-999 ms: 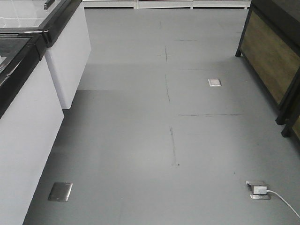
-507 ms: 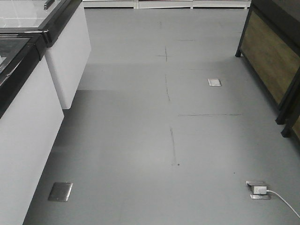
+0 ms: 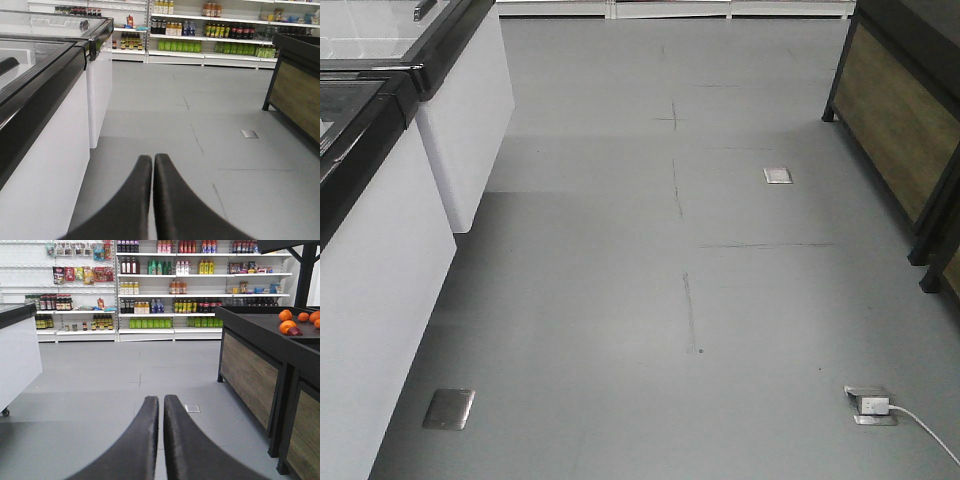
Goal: Left arm holds basket, right arm returns cookies
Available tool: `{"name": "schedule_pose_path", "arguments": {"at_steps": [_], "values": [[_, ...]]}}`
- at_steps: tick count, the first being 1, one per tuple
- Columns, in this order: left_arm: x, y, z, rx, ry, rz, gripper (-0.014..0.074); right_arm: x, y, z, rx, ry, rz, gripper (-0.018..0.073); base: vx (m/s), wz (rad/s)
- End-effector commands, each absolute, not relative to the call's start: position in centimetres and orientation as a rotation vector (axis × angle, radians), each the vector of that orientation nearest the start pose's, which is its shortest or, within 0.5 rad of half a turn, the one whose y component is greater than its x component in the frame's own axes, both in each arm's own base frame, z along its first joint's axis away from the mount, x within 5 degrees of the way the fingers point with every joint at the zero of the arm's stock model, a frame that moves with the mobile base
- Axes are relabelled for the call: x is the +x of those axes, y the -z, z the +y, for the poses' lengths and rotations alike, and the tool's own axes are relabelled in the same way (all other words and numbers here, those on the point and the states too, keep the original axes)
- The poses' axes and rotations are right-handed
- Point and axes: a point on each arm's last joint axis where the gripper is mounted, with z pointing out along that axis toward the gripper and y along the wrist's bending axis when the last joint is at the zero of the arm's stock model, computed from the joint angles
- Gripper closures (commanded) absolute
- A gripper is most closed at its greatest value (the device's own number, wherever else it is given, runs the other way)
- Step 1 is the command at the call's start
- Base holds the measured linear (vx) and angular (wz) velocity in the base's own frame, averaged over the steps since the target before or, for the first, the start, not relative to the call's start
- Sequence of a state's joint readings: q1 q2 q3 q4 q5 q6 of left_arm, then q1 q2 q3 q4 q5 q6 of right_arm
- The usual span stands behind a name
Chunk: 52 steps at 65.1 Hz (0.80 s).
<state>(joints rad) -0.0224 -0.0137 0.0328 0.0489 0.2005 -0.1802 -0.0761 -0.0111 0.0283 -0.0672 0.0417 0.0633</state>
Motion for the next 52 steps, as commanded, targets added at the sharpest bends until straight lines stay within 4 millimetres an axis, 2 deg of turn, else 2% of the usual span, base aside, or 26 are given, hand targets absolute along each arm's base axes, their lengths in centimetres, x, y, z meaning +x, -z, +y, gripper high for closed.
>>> {"name": "schedule_pose_path", "arguments": {"at_steps": [1, 18, 27, 32, 42, 52], "values": [[5.5, -20.1, -0.1, -0.092, 0.127, 1.592, 0.0602, 5.6, -20.2, -0.4, 0.044, 0.077, 1.475, 0.0566, 0.0, 0.0], [5.5, -20.2, -0.1, -0.083, 0.12, 1.581, 0.0602, 5.6, -20.2, -0.4, 0.044, 0.077, 1.475, 0.0566, 0.0, 0.0], [5.4, -21.1, -0.1, -0.074, 0.119, 1.521, 0.0602, 5.6, -20.2, -0.4, 0.044, 0.077, 1.475, 0.0566, 0.0, 0.0], [5.2, -22.2, -0.1, -0.074, 0.125, 1.475, 0.0602, 5.6, -20.2, -0.4, 0.044, 0.077, 1.475, 0.0566, 0.0, 0.0], [4.6, -25.8, -0.1, -0.055, 0.112, 1.381, 0.0602, 5.6, -20.2, -0.4, 0.044, 0.077, 1.473, 0.0566, 0.0, 0.0], [5.0, -29.3, -0.1, -0.044, 0.097, 1.377, 0.0602, 5.6, -20.2, -0.4, 0.044, 0.077, 1.473, 0.0566, 0.0, 0.0]]}}
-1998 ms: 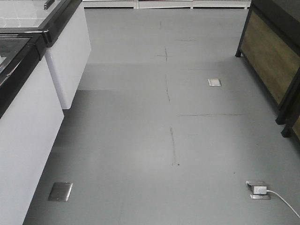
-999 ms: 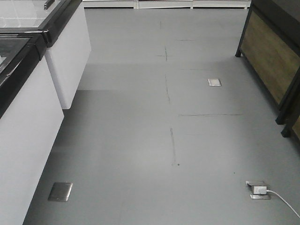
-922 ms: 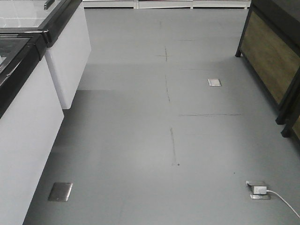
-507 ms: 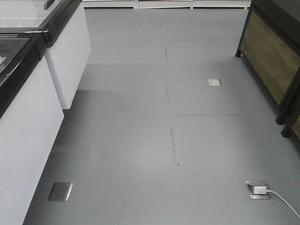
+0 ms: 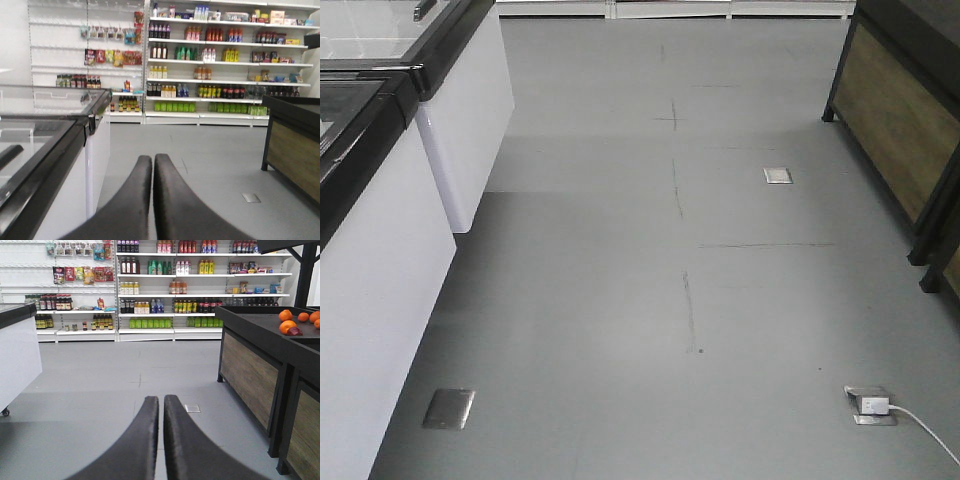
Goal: Left arm holds basket, right arm returns cookies
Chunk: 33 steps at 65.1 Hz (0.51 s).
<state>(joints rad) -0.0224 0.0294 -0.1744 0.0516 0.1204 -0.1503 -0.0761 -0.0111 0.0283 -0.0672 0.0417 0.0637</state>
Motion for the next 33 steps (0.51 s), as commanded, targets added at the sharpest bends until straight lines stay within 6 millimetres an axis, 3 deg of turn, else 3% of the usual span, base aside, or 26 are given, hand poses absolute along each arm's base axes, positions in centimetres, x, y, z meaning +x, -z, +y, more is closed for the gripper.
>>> {"name": "schedule_pose_path", "arguments": {"at_steps": [1, 15, 33], "values": [[5.1, -29.6, -0.1, -0.044, 0.097, 1.381, 0.0602, 5.6, -20.2, -0.4, 0.044, 0.077, 1.473, 0.0566, 0.0, 0.0], [7.4, -32.7, -0.1, -0.052, 0.087, 1.528, 0.0602, 5.6, -20.2, -0.4, 0.044, 0.077, 1.473, 0.0566, 0.0, 0.0], [10.6, -31.7, -0.2, -0.061, 0.08, 1.708, 0.0602, 5.6, -20.2, -0.4, 0.044, 0.077, 1.473, 0.0566, 0.0, 0.0]]}}
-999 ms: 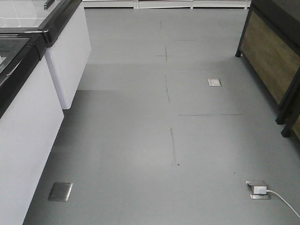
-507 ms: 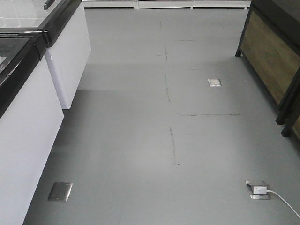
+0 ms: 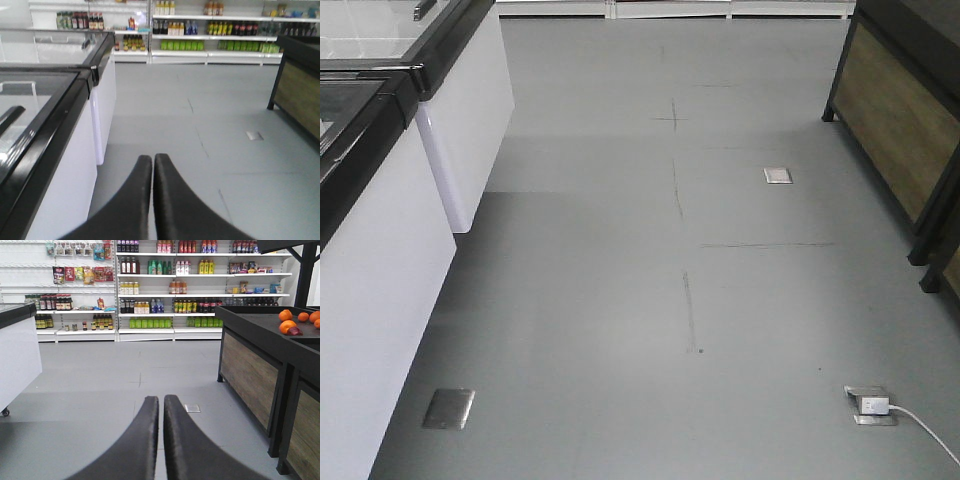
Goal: Left arm holds basket, right arm returns cookies
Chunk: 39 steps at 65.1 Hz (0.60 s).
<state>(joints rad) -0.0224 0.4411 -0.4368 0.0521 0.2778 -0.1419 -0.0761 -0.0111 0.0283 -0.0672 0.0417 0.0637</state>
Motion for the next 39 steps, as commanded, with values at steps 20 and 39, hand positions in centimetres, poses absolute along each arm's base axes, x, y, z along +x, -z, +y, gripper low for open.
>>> {"name": "schedule_pose_path", "arguments": {"at_steps": [20, 39], "values": [[11.24, -31.57, -0.24, -0.063, 0.084, 1.714, 0.0593, 5.6, -20.18, -0.42, 0.044, 0.077, 1.473, 0.0566, 0.0, 0.0], [11.22, -31.57, -0.24, -0.063, 0.084, 1.714, 0.0481, 5.6, -20.17, -0.42, 0.044, 0.077, 1.475, 0.0566, 0.0, 0.0]]}}
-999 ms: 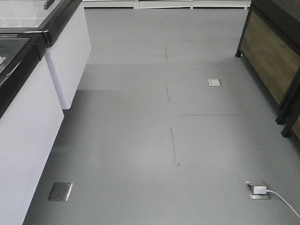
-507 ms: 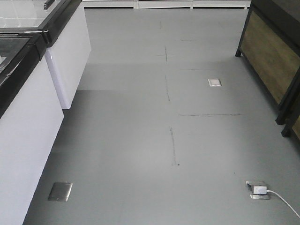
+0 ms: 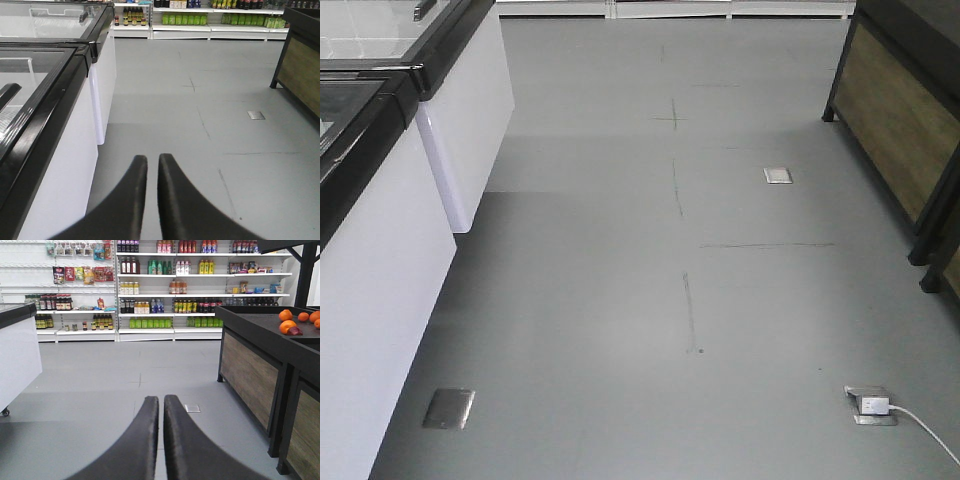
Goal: Left arm holds basket, right arm returns cookies
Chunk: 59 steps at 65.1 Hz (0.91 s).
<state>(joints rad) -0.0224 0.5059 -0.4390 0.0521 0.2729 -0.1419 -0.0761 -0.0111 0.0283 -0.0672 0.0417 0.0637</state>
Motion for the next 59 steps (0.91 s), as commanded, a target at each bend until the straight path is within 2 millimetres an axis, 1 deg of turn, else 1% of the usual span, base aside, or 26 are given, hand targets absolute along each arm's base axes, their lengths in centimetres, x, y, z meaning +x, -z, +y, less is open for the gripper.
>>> {"name": "schedule_pose_path", "arguments": {"at_steps": [1, 22, 35, 39, 44, 49, 54, 59], "values": [[11.22, -31.57, -0.24, -0.063, 0.084, 1.714, 0.0473, 5.6, -20.17, -0.42, 0.044, 0.077, 1.475, 0.0566, 0.0, 0.0], [11.2, -31.46, -0.23, -0.064, 0.083, 1.726, 0.0253, 5.6, -20.17, -0.42, 0.044, 0.077, 1.475, 0.0566, 0.0, 0.0], [11.18, -31.31, -0.23, -0.066, 0.081, 1.743, 0.0146, 5.6, -20.17, -0.42, 0.044, 0.077, 1.475, 0.0566, 0.0, 0.0], [11.19, -31.4, -0.23, -0.065, 0.082, 1.733, 0.0133, 5.6, -20.17, -0.42, 0.044, 0.077, 1.475, 0.0566, 0.0, 0.0], [11.23, -31.63, -0.25, -0.07, 0.091, 1.707, 0.0134, 5.6, -20.17, -0.42, 0.044, 0.077, 1.475, 0.0566, 0.0, 0.0], [11.22, -31.54, -0.26, -0.081, 0.102, 1.717, 0.0135, 5.6, -20.17, -0.42, 0.044, 0.077, 1.475, 0.0566, 0.0, 0.0], [11.21, -31.52, -0.3, -0.101, 0.126, 1.718, 0.0135, 5.6, -20.17, -0.42, 0.044, 0.077, 1.475, 0.0566, 0.0, 0.0], [11.22, -31.62, -0.3, -0.163, 0.181, 1.708, 0.0139, 5.6, -20.19, -0.42, 0.044, 0.077, 1.473, 0.0566, 0.0, 0.0]]}}
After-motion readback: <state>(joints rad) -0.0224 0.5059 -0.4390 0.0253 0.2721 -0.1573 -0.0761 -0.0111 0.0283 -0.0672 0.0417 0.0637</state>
